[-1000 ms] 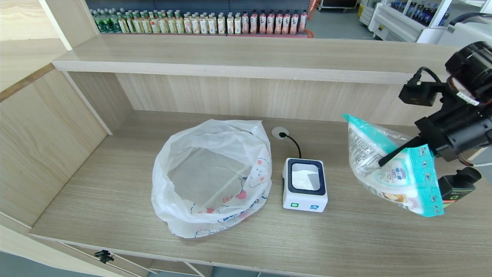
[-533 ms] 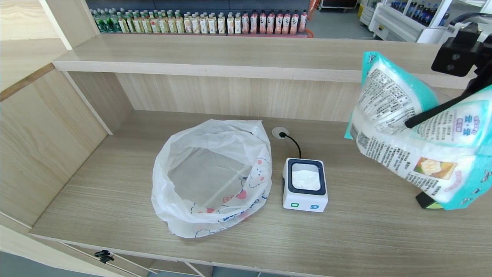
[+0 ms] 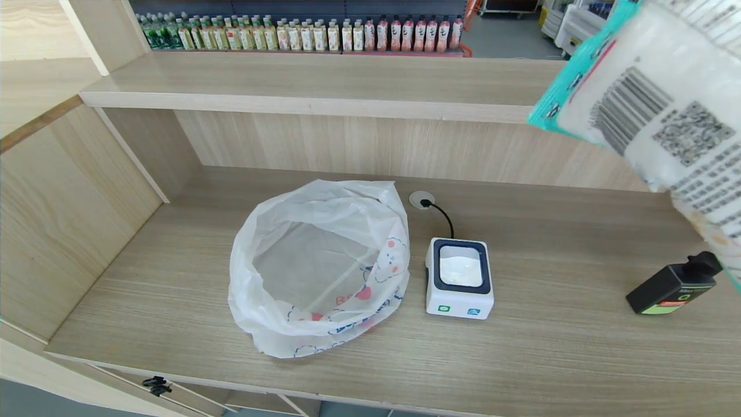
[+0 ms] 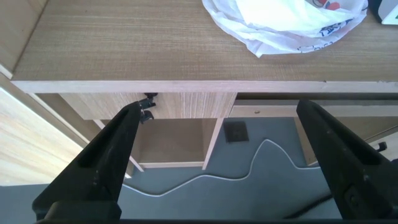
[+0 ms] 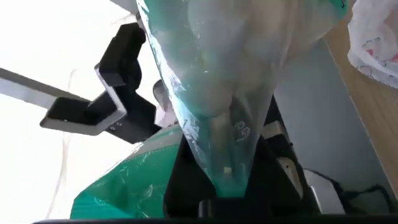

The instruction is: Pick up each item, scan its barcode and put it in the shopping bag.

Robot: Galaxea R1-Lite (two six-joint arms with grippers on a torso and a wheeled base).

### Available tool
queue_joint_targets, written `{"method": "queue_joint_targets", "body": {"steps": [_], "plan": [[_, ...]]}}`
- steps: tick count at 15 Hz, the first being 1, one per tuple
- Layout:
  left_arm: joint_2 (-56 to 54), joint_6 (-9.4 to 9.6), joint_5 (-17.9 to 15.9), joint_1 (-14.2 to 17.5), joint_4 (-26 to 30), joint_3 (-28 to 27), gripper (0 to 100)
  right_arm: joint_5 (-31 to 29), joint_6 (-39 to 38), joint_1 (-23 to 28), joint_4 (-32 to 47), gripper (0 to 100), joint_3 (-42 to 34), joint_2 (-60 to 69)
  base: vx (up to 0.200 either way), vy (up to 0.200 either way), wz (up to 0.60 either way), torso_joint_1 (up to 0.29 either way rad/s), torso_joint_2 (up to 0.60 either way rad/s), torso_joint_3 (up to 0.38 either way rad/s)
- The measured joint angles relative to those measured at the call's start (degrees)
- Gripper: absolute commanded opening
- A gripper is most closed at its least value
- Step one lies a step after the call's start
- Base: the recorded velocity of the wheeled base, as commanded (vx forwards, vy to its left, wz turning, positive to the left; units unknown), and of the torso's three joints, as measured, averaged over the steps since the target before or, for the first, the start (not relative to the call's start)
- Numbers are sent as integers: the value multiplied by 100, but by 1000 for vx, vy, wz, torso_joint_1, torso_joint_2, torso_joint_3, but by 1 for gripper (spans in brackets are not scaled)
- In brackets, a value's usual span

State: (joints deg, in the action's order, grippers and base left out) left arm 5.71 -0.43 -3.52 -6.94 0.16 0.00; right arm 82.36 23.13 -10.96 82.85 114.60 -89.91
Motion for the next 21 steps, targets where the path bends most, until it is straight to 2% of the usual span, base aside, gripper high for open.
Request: {"method": "queue_joint_targets", "body": {"steps": [3, 5, 9, 13, 15, 21], "plan": [[0, 0, 2, 0, -2, 0, 100, 2, 701, -340, -99, 0, 2, 232, 0, 0, 0, 0, 0, 0], [0, 0, 0, -2, -2, 0, 100, -11, 763, -588, -424, 0, -107, 374, 0, 0, 0, 0, 0, 0], [0, 0, 2, 0, 0, 0, 100, -148, 789, -1128, -944, 0, -791, 741, 0, 0, 0, 0, 0, 0], [0, 2, 0, 0, -2, 0, 100, -205, 752, -1250, -1053, 0, -962, 667, 0, 0, 0, 0, 0, 0], [0, 0, 0, 0, 0, 0, 100, -202, 585, -1257, -1075, 0, -820, 451, 0, 0, 0, 0, 0, 0], [0, 0, 0, 0, -2, 0, 100, -180, -629, -1211, -1112, 0, -129, 83, 0, 0, 0, 0, 0, 0]]}}
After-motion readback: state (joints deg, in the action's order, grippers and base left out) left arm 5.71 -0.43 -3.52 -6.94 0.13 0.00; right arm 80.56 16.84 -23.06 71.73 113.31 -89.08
